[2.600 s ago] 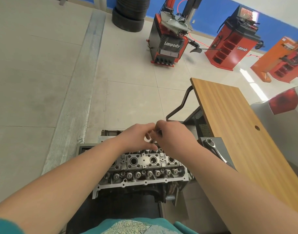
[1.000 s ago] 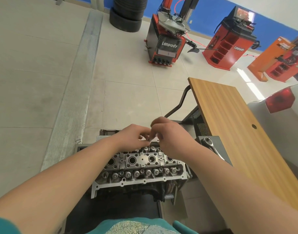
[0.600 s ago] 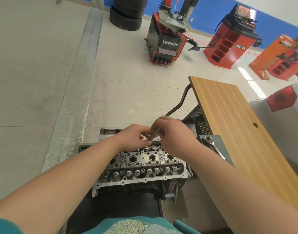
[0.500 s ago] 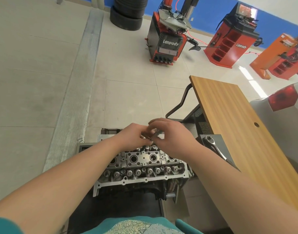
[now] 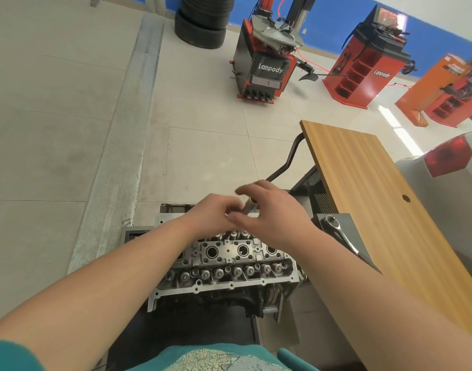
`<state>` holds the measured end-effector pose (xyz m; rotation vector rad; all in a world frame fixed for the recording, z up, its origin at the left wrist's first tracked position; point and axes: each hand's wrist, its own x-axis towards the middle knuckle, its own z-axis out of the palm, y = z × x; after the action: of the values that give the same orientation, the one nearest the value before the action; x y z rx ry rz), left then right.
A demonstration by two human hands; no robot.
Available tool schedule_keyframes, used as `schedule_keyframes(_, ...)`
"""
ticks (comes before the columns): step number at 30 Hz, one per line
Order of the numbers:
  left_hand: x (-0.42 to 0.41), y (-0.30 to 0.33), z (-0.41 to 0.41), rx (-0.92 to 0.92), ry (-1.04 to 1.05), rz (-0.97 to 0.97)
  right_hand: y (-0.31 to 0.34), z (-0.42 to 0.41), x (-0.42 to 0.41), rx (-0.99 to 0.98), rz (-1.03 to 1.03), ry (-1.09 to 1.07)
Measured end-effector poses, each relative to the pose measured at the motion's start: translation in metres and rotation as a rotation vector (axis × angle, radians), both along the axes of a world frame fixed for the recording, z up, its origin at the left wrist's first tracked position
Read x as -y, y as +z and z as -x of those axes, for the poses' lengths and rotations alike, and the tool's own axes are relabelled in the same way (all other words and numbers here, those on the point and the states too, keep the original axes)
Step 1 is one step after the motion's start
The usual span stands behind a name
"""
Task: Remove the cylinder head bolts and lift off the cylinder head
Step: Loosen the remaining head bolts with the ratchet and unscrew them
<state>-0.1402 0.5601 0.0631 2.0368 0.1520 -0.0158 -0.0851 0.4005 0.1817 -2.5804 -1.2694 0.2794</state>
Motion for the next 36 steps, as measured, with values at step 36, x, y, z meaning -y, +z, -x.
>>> schedule_keyframes(36, 0.006, -0.034, -0.02, -0.515, -0.186, -0.48, 0.007, -0.01, 0.028, -0.079, -0.37, -0.135)
